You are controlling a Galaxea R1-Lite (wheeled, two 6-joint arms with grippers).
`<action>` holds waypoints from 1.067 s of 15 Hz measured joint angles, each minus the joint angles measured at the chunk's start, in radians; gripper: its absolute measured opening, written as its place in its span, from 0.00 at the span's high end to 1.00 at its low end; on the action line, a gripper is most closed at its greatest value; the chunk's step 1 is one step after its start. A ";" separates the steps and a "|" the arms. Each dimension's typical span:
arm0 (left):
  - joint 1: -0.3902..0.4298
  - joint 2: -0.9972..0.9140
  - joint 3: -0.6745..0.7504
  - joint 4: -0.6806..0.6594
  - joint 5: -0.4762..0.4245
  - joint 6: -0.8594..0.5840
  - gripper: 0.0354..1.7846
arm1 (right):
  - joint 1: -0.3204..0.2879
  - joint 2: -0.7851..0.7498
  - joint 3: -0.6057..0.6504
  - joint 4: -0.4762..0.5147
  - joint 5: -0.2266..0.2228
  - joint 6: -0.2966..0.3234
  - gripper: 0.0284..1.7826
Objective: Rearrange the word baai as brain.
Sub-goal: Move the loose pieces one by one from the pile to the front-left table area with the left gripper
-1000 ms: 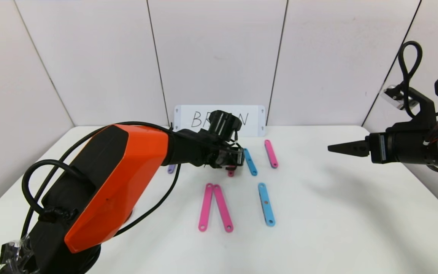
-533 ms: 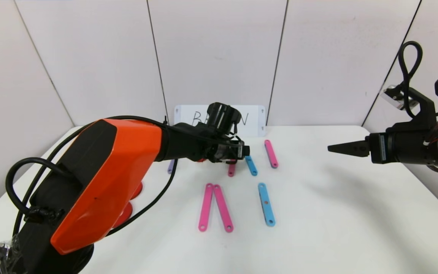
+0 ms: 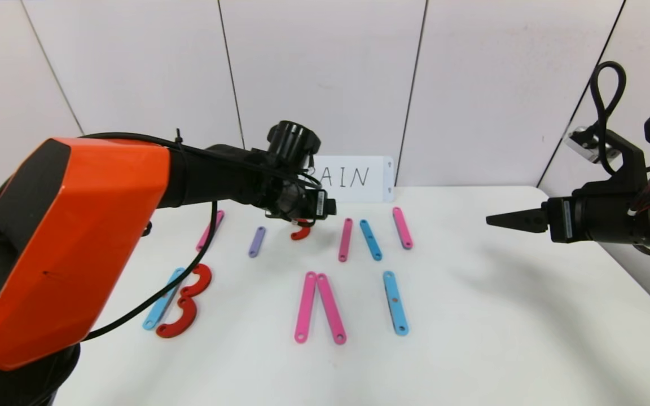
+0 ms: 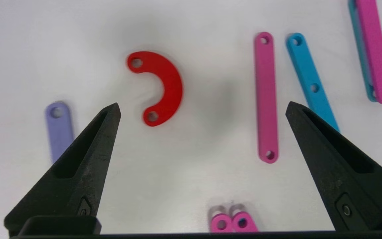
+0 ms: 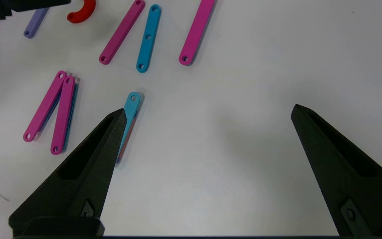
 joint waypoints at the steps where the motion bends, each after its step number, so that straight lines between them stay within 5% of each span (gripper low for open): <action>1: 0.019 -0.022 0.026 0.002 0.000 0.000 0.02 | 0.001 0.001 0.000 0.000 0.000 0.000 0.03; 9: 0.076 -0.209 0.256 0.004 0.000 0.008 0.02 | 0.005 0.003 0.002 0.000 0.001 0.000 0.03; 16: 0.219 -0.357 0.381 -0.005 -0.001 0.211 0.02 | 0.024 0.008 0.015 0.000 0.001 -0.004 0.03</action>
